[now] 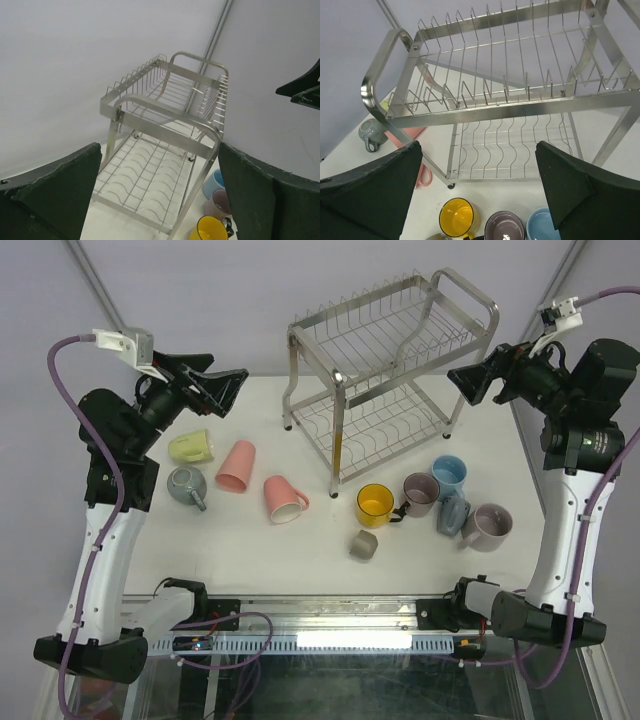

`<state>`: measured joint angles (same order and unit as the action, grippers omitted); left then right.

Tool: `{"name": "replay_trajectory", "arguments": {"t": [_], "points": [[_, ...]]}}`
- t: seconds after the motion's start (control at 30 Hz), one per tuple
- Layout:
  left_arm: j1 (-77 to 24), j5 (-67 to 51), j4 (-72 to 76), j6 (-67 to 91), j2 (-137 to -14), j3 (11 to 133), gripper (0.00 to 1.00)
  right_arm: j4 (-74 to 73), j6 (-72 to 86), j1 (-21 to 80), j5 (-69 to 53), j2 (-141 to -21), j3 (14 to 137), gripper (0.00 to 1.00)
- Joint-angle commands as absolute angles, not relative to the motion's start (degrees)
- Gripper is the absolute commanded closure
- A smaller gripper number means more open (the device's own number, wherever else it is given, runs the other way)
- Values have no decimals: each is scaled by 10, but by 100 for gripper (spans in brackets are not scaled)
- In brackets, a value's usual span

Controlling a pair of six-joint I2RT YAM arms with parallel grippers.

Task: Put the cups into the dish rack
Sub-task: Pick up the cup at the center of the board.

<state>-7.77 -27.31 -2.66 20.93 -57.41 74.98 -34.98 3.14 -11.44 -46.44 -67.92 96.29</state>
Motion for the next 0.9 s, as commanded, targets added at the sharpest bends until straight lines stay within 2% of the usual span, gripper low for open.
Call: {"name": "replay_trajectory", "arguments": {"t": [0.0, 0.17, 0.37, 0.63, 0.87], "points": [[-71, -243, -54, 197, -564, 742, 1, -370, 31, -99, -398, -680, 961, 1], [-67, -194, -98, 200, -550, 734, 1, -394, 26, -81, -351, -664, 948, 1], [-57, -142, -149, 194, -522, 731, 1, -370, 23, -62, -304, -593, 873, 1], [-48, -79, -205, 211, -484, 707, 1, -372, -42, -46, -329, -471, 743, 1], [-44, -74, -210, 260, -441, 609, 1, -376, -128, -40, -347, -379, 625, 0]]}}
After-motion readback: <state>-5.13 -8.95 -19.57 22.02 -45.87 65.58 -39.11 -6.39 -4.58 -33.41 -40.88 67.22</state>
